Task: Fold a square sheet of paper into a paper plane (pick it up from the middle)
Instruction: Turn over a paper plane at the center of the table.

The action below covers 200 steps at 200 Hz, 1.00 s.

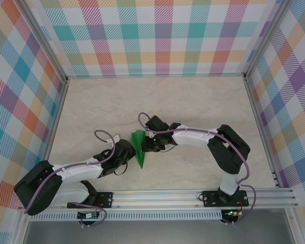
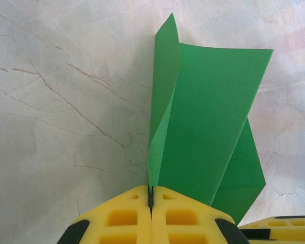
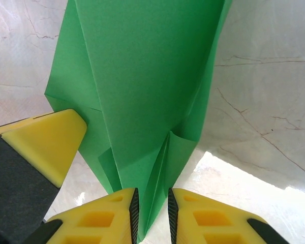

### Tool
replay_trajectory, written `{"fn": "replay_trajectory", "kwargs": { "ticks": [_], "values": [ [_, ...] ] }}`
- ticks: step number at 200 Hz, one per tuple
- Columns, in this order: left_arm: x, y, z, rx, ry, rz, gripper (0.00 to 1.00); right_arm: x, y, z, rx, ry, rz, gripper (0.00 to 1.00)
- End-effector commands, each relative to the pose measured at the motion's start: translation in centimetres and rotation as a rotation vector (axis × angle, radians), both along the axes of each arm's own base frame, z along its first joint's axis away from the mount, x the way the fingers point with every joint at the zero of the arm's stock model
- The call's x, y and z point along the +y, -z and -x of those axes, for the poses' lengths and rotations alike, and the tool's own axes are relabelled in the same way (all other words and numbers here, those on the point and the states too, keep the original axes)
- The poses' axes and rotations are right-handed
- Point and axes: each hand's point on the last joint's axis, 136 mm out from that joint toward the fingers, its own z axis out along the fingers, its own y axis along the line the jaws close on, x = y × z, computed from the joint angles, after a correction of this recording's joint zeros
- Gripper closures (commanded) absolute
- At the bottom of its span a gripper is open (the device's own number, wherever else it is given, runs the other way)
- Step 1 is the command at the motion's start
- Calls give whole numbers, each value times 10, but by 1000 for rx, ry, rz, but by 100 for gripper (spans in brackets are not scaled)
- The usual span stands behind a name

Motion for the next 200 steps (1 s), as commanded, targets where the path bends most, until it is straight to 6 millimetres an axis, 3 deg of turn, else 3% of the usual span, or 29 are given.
{"fn": "replay_trajectory", "kwargs": {
  "ticks": [1, 62, 121, 156, 200],
  "values": [
    [0, 1, -2, -2, 5, 5, 99, 6, -9, 2, 14, 4, -16, 76],
    [-5, 3, -4, 2, 11, 16, 99, -1, -33, -4, -61, 49, -42, 74],
    [-16, 10, -9, 21, 11, 49, 99, -6, -14, -5, -25, 72, 25, 72],
    [-22, 3, -13, 3, 23, 66, 99, -14, -6, -6, -27, 83, 79, 70],
    [-25, -3, -15, -12, 30, 78, 99, -6, -4, -2, 0, 50, 52, 71]
  ]
}}
